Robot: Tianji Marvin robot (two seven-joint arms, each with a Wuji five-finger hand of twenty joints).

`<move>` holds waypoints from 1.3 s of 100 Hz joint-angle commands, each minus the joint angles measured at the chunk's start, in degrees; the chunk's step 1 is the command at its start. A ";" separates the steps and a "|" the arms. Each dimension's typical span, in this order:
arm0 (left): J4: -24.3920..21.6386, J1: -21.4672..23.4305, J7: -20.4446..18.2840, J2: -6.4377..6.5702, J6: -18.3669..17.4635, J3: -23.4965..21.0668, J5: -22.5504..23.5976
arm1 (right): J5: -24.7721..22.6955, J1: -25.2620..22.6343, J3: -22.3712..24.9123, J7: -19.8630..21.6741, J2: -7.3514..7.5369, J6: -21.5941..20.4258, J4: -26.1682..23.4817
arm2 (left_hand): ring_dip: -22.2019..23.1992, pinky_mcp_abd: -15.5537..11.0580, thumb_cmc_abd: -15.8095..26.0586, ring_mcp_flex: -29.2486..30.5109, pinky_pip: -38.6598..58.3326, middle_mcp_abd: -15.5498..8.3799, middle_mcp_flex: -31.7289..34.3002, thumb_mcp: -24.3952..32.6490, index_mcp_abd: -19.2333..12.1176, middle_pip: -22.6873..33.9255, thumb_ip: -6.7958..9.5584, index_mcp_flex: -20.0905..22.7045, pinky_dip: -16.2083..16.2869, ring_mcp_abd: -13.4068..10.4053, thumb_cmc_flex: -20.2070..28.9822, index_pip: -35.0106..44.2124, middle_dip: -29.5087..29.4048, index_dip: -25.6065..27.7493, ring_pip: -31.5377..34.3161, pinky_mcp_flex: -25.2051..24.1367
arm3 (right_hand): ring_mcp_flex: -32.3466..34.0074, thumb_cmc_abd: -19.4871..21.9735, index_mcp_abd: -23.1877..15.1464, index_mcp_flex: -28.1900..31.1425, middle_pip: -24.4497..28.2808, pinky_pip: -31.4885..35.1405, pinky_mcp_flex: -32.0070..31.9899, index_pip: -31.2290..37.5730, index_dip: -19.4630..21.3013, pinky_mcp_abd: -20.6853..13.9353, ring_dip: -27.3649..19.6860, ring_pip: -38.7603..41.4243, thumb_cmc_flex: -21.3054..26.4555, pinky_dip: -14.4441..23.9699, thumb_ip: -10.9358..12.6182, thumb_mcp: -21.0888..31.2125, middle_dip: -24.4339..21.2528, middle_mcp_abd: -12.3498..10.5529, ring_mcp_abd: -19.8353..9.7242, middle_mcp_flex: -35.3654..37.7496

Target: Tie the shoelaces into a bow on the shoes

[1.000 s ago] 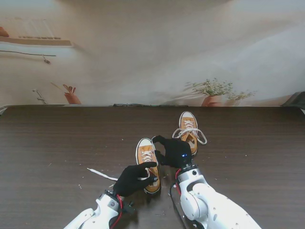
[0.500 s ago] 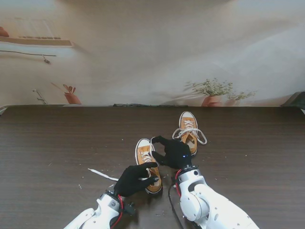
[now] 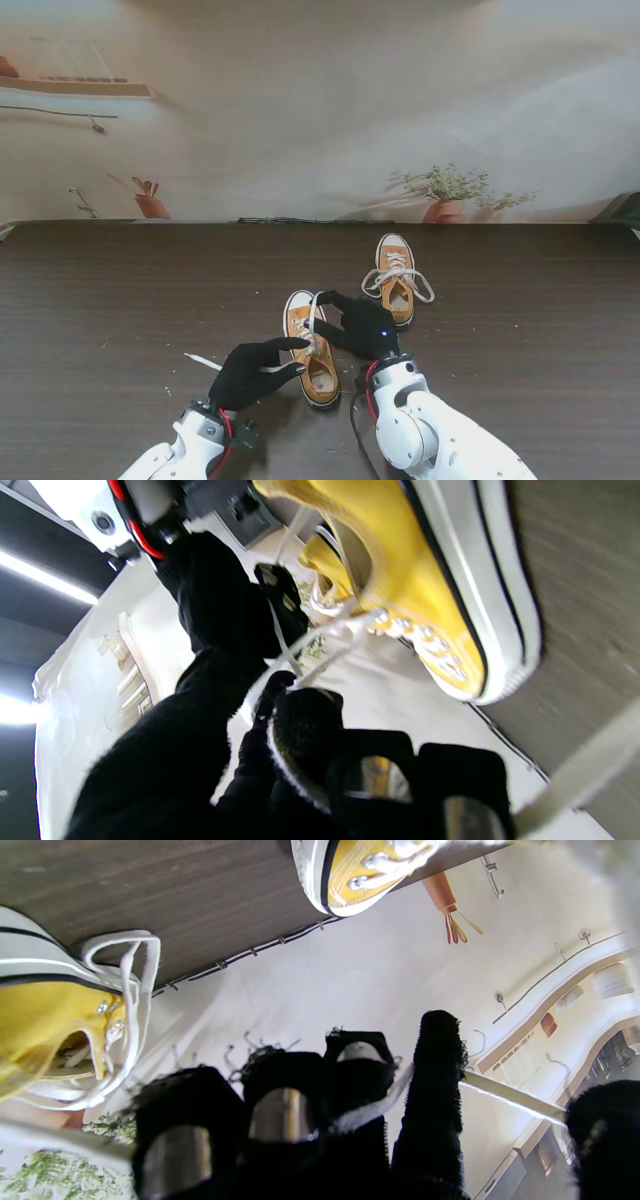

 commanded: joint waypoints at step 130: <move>-26.61 3.08 -51.02 9.56 45.41 -7.44 21.01 | -4.27 -5.02 4.39 2.11 2.12 0.86 -4.63 | -0.09 -14.77 -8.64 0.60 14.40 0.27 7.40 -9.91 -2.18 5.11 2.74 1.21 0.53 -8.04 7.85 27.79 -3.10 8.31 3.66 2.29 | 0.90 -6.28 -0.54 2.09 0.52 7.68 1.34 -0.38 -0.01 2.00 0.80 2.69 -0.01 1.22 -1.09 12.48 1.20 0.60 1.12 2.68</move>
